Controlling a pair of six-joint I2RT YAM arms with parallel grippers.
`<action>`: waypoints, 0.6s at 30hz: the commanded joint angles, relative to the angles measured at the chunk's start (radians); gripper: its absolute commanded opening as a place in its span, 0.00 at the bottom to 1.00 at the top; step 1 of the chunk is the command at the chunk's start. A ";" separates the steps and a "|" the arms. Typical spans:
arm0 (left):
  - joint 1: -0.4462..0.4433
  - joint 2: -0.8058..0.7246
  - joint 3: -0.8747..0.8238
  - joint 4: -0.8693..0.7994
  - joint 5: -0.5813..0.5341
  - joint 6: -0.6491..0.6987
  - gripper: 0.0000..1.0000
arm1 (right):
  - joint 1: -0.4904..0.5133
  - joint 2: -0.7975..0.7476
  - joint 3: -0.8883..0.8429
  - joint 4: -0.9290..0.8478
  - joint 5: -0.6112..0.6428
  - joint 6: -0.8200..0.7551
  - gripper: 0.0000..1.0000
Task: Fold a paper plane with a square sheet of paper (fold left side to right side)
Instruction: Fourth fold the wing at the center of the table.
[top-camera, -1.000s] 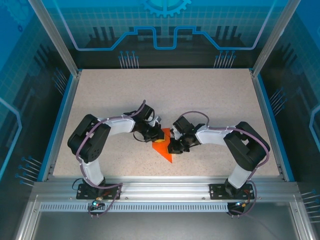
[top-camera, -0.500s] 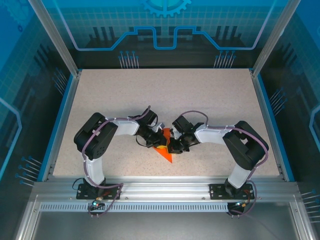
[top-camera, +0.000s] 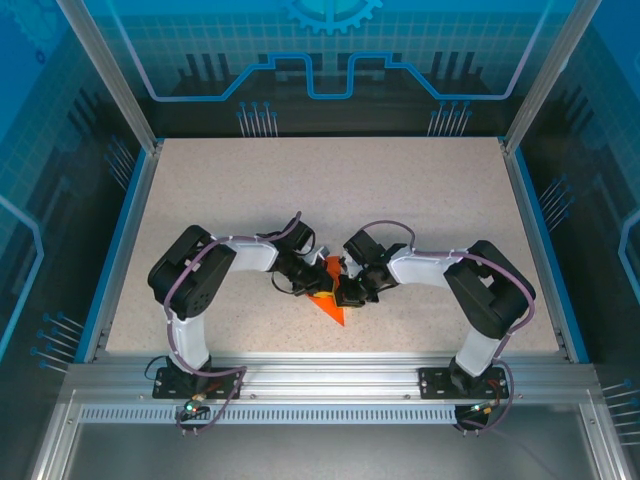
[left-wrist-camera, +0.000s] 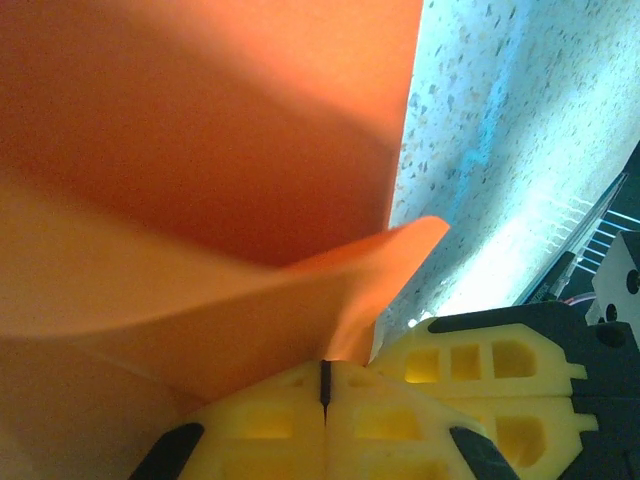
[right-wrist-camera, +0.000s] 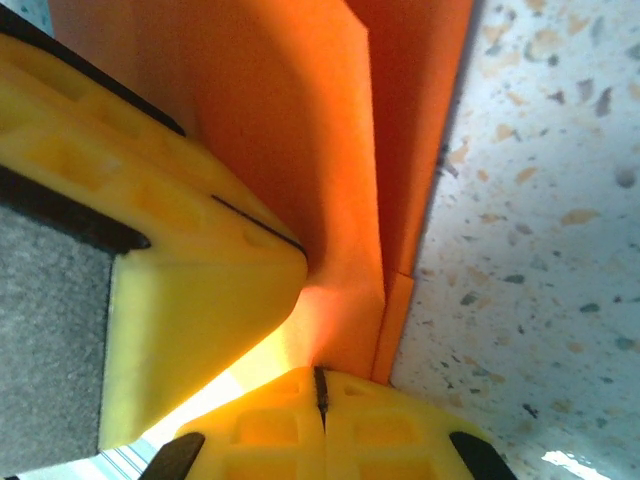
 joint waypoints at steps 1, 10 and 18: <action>-0.003 0.029 -0.030 -0.007 -0.109 0.036 0.00 | 0.004 0.094 -0.057 -0.179 0.164 -0.018 0.00; -0.001 -0.001 -0.020 -0.029 -0.174 0.064 0.00 | 0.006 0.101 -0.051 -0.198 0.178 -0.026 0.00; 0.008 -0.055 -0.035 0.003 -0.226 0.072 0.00 | 0.009 0.110 -0.050 -0.205 0.183 -0.025 0.00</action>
